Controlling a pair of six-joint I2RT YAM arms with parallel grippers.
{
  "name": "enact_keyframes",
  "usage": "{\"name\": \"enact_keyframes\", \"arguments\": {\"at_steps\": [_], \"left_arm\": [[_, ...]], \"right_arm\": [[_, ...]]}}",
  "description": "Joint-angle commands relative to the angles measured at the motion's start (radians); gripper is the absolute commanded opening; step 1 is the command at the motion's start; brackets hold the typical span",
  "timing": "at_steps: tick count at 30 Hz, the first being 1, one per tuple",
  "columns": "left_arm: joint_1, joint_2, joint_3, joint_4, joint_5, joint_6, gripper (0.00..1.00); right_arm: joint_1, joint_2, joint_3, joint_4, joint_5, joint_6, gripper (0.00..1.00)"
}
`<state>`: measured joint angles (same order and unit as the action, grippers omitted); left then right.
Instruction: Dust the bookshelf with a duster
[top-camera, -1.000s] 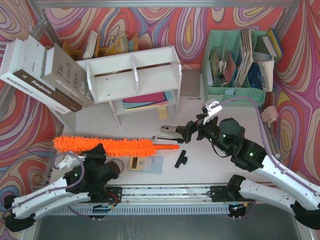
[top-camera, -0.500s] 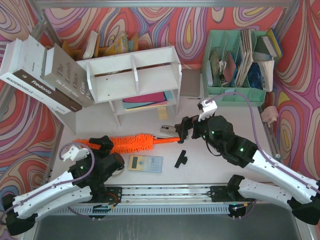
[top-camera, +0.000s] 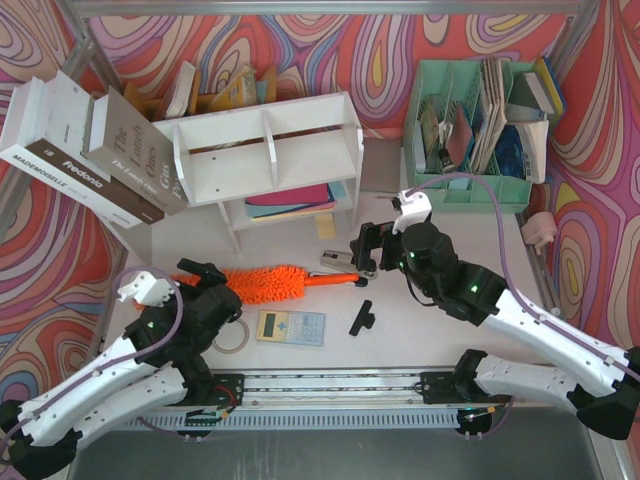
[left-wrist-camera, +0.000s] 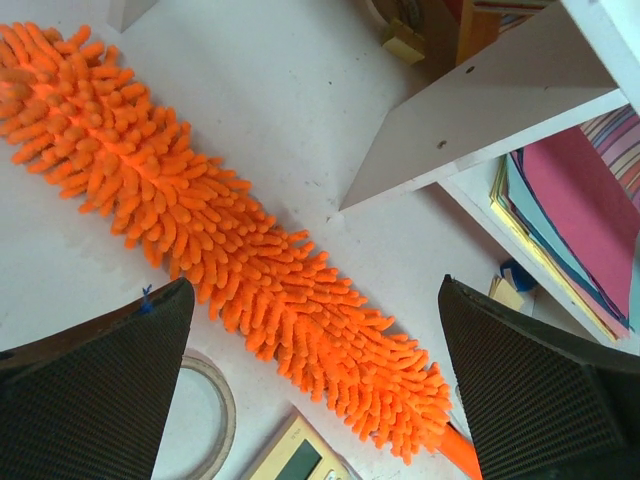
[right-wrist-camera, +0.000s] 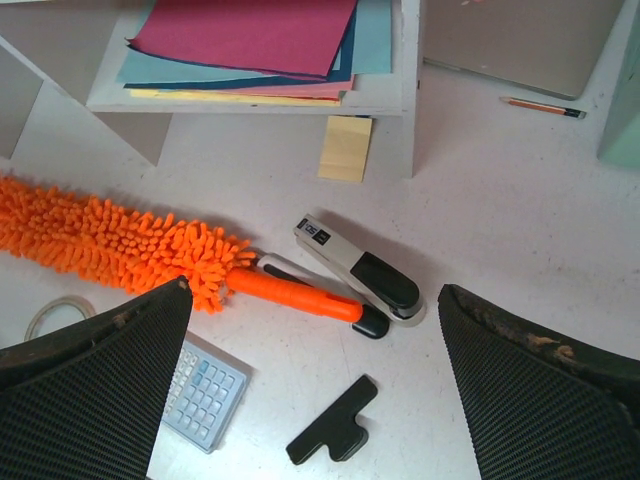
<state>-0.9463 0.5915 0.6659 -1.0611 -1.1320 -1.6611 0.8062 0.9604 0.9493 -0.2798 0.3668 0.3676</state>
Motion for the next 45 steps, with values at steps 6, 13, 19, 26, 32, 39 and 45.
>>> {"name": "enact_keyframes", "arguments": {"at_steps": [6, 13, 19, 26, 32, 39, 45], "left_arm": [[0.006, -0.023, 0.122, 0.057, 0.027, 0.410, 0.98], [0.005, 0.079, 0.190, 0.212, 0.048, 0.672, 0.99], [0.006, 0.193, 0.234, 0.328, 0.093, 0.870, 0.98], [0.007, 0.240, 0.237, 0.468, 0.100, 1.096, 0.98], [0.017, 0.216, 0.225, 0.523, 0.100, 1.146, 0.99], [0.047, 0.203, 0.146, 0.619, 0.087, 1.280, 0.99], [0.201, 0.248, 0.035, 0.840, 0.170, 1.396, 0.99]], "right_arm": [[-0.003, 0.017, 0.057, -0.033, 0.066, 0.015, 0.99], [-0.024, 0.030, 0.068, -0.038, 0.060, 0.020, 0.99], [-0.068, 0.052, 0.076, -0.046, 0.020, 0.031, 0.99], [-0.175, 0.049, 0.087, -0.053, -0.037, 0.019, 0.99], [-0.233, 0.046, 0.081, -0.054, -0.077, 0.020, 0.99], [-0.310, 0.051, 0.064, -0.041, -0.125, 0.043, 0.99], [-0.408, 0.084, 0.030, 0.039, -0.193, 0.054, 0.99]]}}
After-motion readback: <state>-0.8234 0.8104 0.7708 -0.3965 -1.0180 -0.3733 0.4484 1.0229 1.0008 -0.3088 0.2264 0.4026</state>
